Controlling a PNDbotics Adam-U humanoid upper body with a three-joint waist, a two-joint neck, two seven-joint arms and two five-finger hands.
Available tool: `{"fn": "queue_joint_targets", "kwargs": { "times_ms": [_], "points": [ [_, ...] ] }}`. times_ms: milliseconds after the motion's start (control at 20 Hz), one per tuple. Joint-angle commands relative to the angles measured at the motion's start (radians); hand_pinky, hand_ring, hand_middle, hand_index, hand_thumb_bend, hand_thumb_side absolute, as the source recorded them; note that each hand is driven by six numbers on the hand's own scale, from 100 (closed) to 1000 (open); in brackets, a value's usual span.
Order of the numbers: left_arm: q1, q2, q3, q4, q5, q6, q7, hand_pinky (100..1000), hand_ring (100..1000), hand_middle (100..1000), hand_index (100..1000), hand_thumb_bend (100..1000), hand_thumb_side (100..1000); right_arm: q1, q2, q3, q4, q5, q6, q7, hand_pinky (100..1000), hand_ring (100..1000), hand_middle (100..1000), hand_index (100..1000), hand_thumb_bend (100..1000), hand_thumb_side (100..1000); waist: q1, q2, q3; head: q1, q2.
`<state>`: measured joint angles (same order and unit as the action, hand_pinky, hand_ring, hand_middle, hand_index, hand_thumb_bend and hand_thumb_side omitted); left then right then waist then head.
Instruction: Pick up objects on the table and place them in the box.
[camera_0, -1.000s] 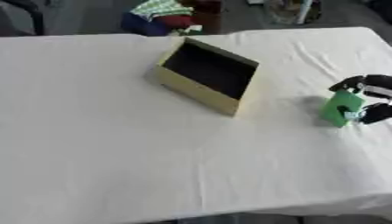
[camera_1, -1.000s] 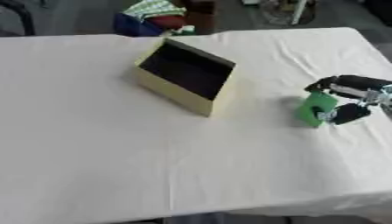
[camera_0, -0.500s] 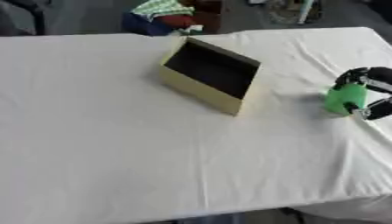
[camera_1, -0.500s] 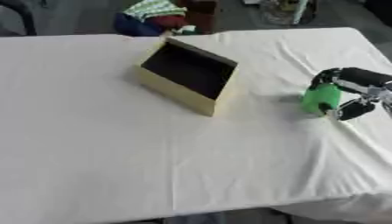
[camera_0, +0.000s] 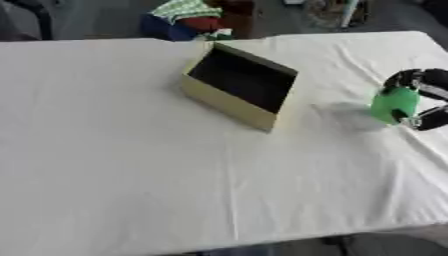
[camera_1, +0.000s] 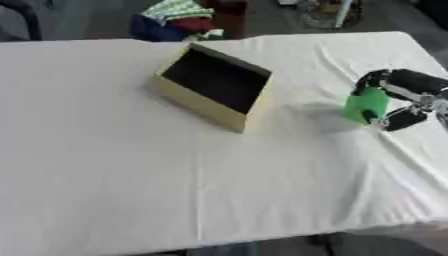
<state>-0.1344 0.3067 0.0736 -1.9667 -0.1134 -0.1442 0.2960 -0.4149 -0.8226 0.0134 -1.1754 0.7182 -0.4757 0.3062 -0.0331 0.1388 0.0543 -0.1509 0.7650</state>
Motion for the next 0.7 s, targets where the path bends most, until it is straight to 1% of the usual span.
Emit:
{"fn": "queue_joint_targets", "kwargs": {
  "times_ms": [50, 150, 300, 350, 400, 550, 700],
  "points": [
    [-0.008, 0.018, 0.012, -0.010, 0.004, -0.002, -0.002, 628, 467, 456, 618, 100, 698, -0.027, -0.039, -0.018, -0.034, -0.016, 0.000, -0.015, 700, 641, 394, 579, 100, 100, -0.002, -0.015, -0.001, 0.003, 0.005],
    [-0.008, 0.018, 0.012, -0.010, 0.004, -0.002, -0.002, 628, 467, 456, 618, 100, 698, -0.041, -0.040, -0.017, -0.043, -0.024, -0.002, -0.017, 700, 637, 390, 576, 100, 100, -0.003, -0.016, -0.001, 0.003, 0.005],
    [-0.008, 0.019, 0.011, -0.010, 0.005, -0.003, -0.003, 628, 468, 456, 618, 100, 698, -0.087, -0.040, -0.007, -0.059, -0.033, -0.013, -0.016, 702, 636, 391, 575, 100, 100, -0.003, -0.019, 0.001, 0.002, 0.005],
    [-0.007, 0.019, 0.010, -0.010, 0.006, -0.003, -0.004, 628, 468, 456, 618, 100, 698, -0.105, -0.038, -0.001, -0.063, -0.035, -0.017, -0.013, 704, 638, 394, 576, 100, 260, -0.004, -0.020, 0.002, 0.001, 0.005],
    [-0.007, 0.019, 0.010, -0.010, 0.006, -0.003, -0.004, 628, 468, 456, 618, 100, 698, -0.127, -0.035, 0.006, -0.068, -0.034, -0.023, -0.009, 705, 638, 393, 577, 100, 100, -0.004, -0.021, 0.003, 0.000, 0.005],
    [-0.007, 0.018, 0.007, -0.010, 0.008, -0.003, -0.007, 628, 468, 457, 618, 100, 697, -0.204, -0.015, 0.035, -0.076, -0.024, -0.041, 0.007, 708, 644, 396, 580, 100, 100, -0.003, -0.024, 0.008, -0.003, 0.005],
    [-0.008, 0.017, 0.004, -0.010, 0.011, -0.004, -0.010, 628, 469, 457, 618, 100, 697, -0.292, 0.021, 0.071, -0.071, -0.008, -0.066, 0.030, 712, 651, 388, 583, 100, 100, -0.002, -0.026, 0.016, -0.007, 0.005]
  ]
}}
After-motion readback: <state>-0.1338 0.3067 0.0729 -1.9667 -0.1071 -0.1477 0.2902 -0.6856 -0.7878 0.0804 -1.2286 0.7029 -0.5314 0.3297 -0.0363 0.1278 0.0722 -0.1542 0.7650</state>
